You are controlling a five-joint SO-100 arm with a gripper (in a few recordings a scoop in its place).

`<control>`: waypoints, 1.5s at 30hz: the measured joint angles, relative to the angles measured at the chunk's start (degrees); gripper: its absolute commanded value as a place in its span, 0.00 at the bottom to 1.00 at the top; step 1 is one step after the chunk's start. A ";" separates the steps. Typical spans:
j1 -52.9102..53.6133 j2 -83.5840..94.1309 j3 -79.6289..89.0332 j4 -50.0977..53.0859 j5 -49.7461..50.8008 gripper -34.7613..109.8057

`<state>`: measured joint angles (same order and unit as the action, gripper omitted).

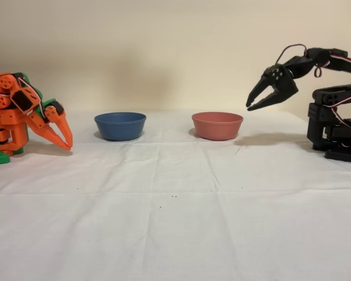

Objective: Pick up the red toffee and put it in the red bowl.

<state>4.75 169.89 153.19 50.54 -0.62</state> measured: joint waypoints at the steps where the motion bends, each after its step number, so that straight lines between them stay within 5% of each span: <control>1: 0.09 1.41 1.76 -0.53 0.26 0.24; 25: -2.99 13.80 19.69 -6.42 2.99 0.24; 45: -2.90 13.45 21.18 -0.79 6.50 0.25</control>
<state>1.85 183.34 174.38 49.75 5.89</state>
